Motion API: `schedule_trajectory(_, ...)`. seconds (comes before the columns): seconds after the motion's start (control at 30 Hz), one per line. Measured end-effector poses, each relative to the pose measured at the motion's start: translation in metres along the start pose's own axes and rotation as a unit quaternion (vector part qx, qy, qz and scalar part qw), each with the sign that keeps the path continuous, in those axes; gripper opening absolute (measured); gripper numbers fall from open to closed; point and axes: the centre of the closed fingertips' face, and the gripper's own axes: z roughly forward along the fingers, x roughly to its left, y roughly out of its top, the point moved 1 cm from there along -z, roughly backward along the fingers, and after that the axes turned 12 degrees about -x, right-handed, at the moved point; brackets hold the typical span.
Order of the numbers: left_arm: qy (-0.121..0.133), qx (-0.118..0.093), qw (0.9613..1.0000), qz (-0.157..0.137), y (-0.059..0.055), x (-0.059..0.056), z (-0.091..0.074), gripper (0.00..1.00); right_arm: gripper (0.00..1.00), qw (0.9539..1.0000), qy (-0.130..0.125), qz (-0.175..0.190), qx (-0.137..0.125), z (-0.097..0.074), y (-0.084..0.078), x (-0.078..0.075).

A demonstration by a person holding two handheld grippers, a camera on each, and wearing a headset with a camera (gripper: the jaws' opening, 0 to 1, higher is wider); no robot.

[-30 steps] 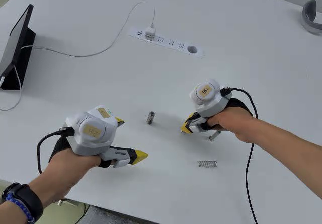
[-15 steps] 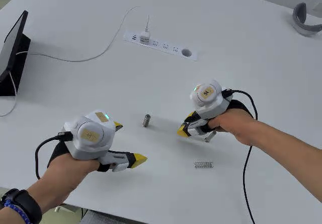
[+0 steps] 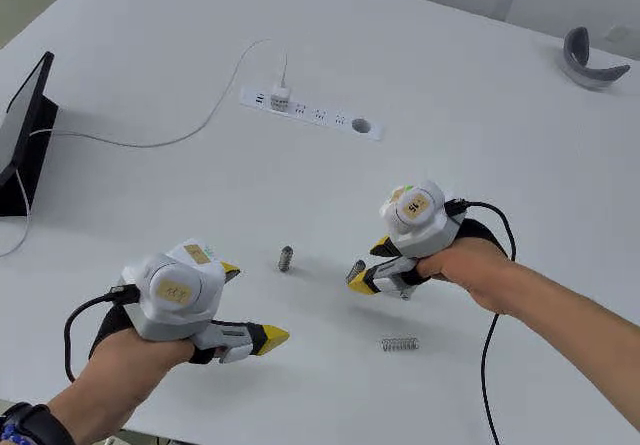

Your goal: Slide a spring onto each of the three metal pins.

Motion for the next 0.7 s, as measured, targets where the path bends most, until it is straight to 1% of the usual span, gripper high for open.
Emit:
schedule_trajectory(0.13, 0.000, -0.001, 1.0000, 0.000, 0.001, -0.001, 0.000, 0.68, 0.44, 1.0000, 0.001, 0.004, -0.005, -0.003, -0.003, 0.004)
schedule_trajectory(0.23, 0.000, -0.001, 1.0000, 0.001, 0.002, -0.003, 0.000, 0.68, 0.46, 1.0000, -0.005, 0.004, -0.007, -0.006, -0.006, 0.005)
schedule_trajectory(0.4, -0.001, -0.002, 1.0000, 0.001, 0.004, -0.004, 0.000, 0.68, 0.47, 0.9996, -0.011, 0.016, -0.021, -0.011, -0.006, 0.006)
schedule_trajectory(0.7, 0.000, -0.002, 1.0000, 0.001, 0.005, -0.007, 0.001, 0.69, 0.50, 0.9989, -0.014, 0.030, -0.034, -0.019, -0.017, 0.018)
